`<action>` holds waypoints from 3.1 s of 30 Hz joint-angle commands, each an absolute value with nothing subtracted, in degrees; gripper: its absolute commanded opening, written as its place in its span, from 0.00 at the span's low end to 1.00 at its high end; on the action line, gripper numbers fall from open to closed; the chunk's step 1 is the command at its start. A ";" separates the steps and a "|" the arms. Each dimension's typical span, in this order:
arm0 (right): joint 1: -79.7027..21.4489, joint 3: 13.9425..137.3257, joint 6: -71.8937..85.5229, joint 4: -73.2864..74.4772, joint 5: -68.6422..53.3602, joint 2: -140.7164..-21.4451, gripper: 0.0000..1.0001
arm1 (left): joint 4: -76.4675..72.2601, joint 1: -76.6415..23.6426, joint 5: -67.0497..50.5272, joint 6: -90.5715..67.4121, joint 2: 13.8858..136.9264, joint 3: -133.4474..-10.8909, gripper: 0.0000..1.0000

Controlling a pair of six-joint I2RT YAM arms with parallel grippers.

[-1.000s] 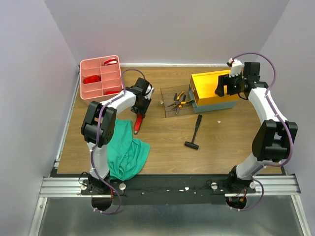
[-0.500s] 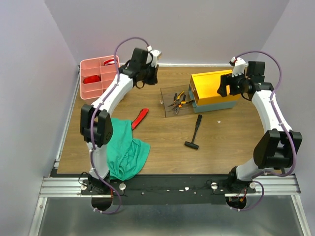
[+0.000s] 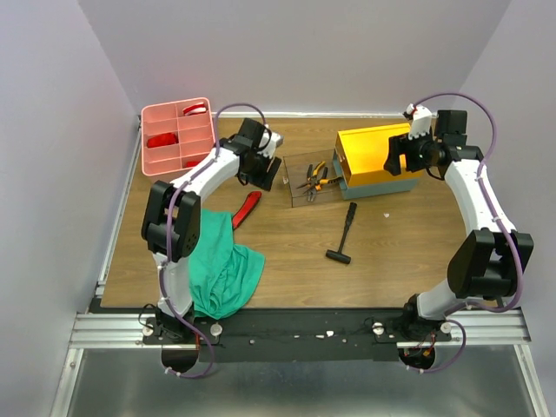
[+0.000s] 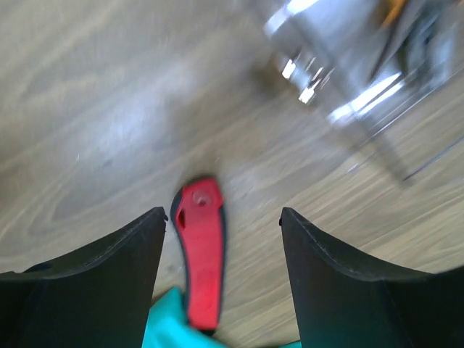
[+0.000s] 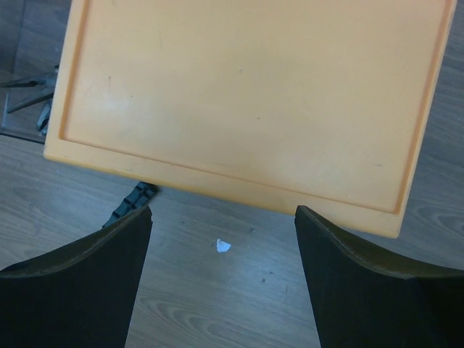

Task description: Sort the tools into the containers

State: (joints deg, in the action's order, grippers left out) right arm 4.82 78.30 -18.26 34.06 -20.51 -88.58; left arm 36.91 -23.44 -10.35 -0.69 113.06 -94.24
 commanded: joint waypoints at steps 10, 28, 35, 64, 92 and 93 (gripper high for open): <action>4.48 79.37 -17.40 33.57 -23.03 -87.45 0.88 | 45.44 -24.08 -0.44 5.54 118.12 -95.88 0.75; 4.48 79.10 -17.49 33.31 -24.17 -88.50 0.88 | 47.81 -23.64 -3.33 3.17 121.38 -92.38 0.58; 4.48 79.54 -18.10 34.01 -23.47 -87.72 0.88 | 48.60 -23.64 -11.14 3.07 120.50 -95.26 0.15; 4.48 72.77 -20.83 33.49 -21.09 -82.27 0.88 | 20.56 -32.43 -22.94 -8.88 132.28 -122.36 0.01; 8.79 82.96 -13.45 24.52 -12.06 -88.59 0.88 | 22.15 -24.18 -9.23 -7.21 111.18 -97.04 0.40; 8.96 83.40 -13.80 24.52 -11.52 -89.29 0.88 | 21.80 -23.65 -9.05 -7.03 111.70 -96.07 0.20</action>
